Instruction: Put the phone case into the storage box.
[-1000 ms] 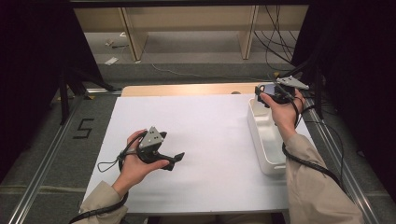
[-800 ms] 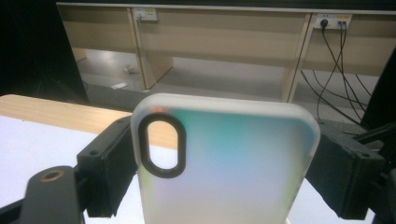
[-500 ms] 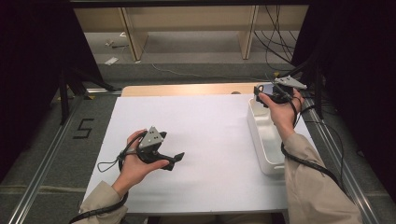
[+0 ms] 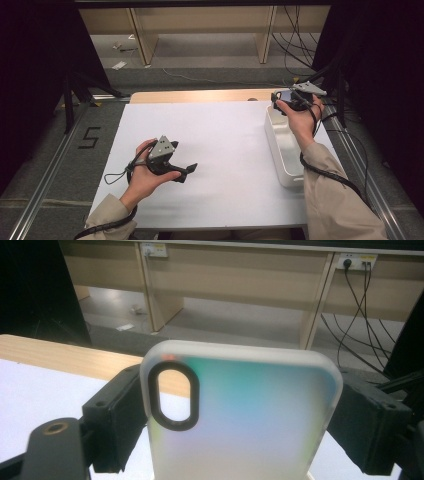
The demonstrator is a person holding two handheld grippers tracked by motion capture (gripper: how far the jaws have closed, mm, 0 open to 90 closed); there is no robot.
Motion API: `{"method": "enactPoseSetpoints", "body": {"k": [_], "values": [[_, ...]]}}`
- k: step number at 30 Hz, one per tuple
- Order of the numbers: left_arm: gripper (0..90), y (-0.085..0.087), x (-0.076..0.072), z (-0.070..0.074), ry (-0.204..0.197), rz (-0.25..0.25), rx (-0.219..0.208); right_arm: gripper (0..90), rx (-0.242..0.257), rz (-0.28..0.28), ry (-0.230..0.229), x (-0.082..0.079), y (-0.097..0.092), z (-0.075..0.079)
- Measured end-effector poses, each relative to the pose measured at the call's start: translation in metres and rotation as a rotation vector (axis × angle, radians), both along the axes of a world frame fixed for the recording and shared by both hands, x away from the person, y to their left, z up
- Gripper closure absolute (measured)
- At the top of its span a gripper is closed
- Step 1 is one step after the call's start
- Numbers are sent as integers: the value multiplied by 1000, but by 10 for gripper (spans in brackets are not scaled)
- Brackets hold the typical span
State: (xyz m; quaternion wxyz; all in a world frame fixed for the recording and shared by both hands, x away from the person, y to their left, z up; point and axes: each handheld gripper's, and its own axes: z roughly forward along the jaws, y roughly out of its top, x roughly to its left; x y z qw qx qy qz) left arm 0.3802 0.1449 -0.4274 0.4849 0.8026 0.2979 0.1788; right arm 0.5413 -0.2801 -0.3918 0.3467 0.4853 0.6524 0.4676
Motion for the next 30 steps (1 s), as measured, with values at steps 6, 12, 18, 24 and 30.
{"method": "enactPoseSetpoints", "body": {"k": [6, 12, 18, 24, 30], "values": [[5, 0, 0, 0, 0, 0, 0, 178, -5, -2, -1, 1, 0, -1], [6, 0, 0, 0, 0, 0, 1, 178, -9, -3, 1, 1, 0, -2], [6, 0, 0, 0, 0, 0, -1, 178, -11, -4, 6, 1, 0, -2], [6, 0, 0, 0, 0, 0, 0, 178, -18, -8, 6, 2, 0, -3], [5, 0, 0, 0, 1, -1, 0, 178, -23, -5, 8, 4, 2, -5]]}}
